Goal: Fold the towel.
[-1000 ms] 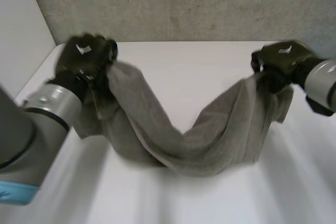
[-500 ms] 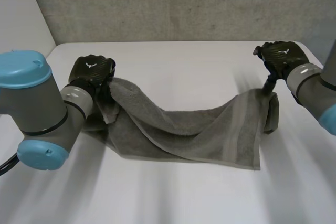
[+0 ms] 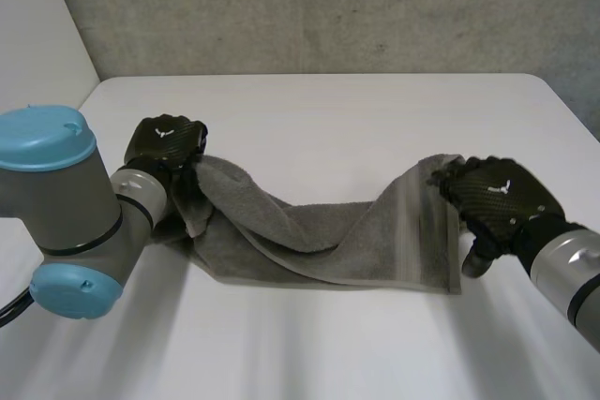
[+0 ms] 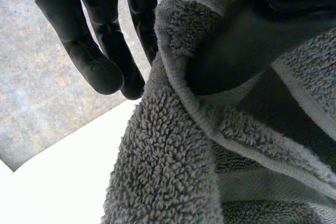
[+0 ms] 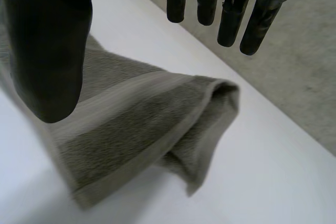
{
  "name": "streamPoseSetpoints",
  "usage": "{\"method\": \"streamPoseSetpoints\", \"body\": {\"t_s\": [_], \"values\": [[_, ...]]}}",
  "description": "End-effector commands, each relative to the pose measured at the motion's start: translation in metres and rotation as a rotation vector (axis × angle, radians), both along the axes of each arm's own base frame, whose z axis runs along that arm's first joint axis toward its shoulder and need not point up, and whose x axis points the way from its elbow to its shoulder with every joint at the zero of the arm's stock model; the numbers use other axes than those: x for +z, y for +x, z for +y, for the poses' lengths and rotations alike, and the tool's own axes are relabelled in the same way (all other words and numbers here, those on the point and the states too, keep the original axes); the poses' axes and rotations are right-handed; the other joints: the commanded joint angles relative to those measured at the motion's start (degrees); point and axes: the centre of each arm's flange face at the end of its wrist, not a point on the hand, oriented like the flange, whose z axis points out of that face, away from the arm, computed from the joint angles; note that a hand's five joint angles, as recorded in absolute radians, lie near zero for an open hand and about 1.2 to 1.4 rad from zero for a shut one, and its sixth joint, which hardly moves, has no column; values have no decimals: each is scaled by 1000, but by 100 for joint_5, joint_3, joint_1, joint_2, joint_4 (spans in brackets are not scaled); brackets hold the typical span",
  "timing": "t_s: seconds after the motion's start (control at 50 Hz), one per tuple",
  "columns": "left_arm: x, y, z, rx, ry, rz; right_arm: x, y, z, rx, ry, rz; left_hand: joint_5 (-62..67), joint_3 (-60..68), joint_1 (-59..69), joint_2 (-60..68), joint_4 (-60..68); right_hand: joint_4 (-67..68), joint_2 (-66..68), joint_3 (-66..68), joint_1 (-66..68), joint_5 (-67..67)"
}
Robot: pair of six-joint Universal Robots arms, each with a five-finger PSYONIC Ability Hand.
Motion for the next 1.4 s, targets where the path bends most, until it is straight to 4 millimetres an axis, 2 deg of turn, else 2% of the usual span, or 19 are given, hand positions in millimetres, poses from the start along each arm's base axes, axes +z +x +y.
{"method": "streamPoseSetpoints", "body": {"t_s": [0.02,0.04,0.06,0.1,0.32,0.52,0.7,0.8,0.9,1.06,1.14,1.16,1.18,1.2,1.22,1.24,1.26,1.4], "values": [[0,-1,1,-4,-1,-1,-39,7,6,74,126,8,-2111,-1175,-605,-1189,-1095,235,236,305,374,605],[0,-1,1,-4,-1,-1,-51,9,3,79,153,14,-2111,-1175,-605,-1189,-1095,252,253,322,390,621],[0,-1,1,-4,1,-1,-51,9,3,79,153,14,-2111,-1175,-605,-1189,-1095,252,253,322,391,621],[0,-1,1,-4,1,-2,-64,12,-5,83,165,15,-2111,-1175,-605,-1189,-1095,286,287,355,424,655],[-1,-2,2,-6,2,-3,-92,18,-25,77,195,21,-2111,-1175,-605,-1189,-1095,1327,1328,1397,1466,1697],[-1,-2,2,-8,2,-3,-90,21,-37,77,155,13,-2111,-1175,-605,-1189,-1095,2389,2390,2458,2527,2758],[-2,-2,2,-6,2,-3,-94,29,-34,102,157,19,-2111,-1175,-605,-1189,-1095,2405,2406,2475,2544,2775],[-2,-2,2,-8,2,-3,-97,30,-35,104,166,23,-2111,-1175,-605,-1189,-1095,2893,2894,2963,3031,3262],[-2,-2,2,-8,2,-3,-96,30,-38,98,155,28,-2111,-1175,-605,-1189,-1095,4687,4688,4757,4826,5057],[-1,-2,2,-6,-1,-1,-92,31,-43,91,142,28,-2111,-1175,-605,-1189,-1095,6424,6425,6494,6562,6793],[-1,-2,2,-6,0,-3,-93,31,-45,90,145,30,-2111,-1175,-605,-1189,-1095,6056,6057,6125,6194,6425],[-1,-2,2,-6,1,-2,-95,31,-44,88,152,32,-2111,-1175,-605,-1189,-1095,5373,5374,5442,5511,5742],[-1,-2,2,-6,1,-2,-95,31,-44,88,152,32,-2111,-1175,-605,-1189,-1095,5366,5367,5436,5504,5735],[-1,-2,2,-6,0,-3,-96,31,-42,87,162,30,-2111,-1175,-605,-1189,-1095,4100,4101,4170,4239,4469],[-1,-2,3,-8,4,-3,-95,30,-41,84,162,27,-2111,-1175,-605,-1189,-1095,2206,2207,2275,2344,2575],[-1,-2,3,-8,4,-3,-95,30,-41,84,162,27,-2111,-1175,-605,-1189,-1095,2187,2188,2256,2325,2556],[-1,-2,3,-8,4,-3,-94,29,-39,80,163,29,-2111,-1175,-605,-1189,-1095,588,589,658,726,957],[-1,-1,2,-6,4,-3,-80,26,-28,82,135,12,-2111,-1175,-605,-1189,-1095,353,354,423,491,722]]}}
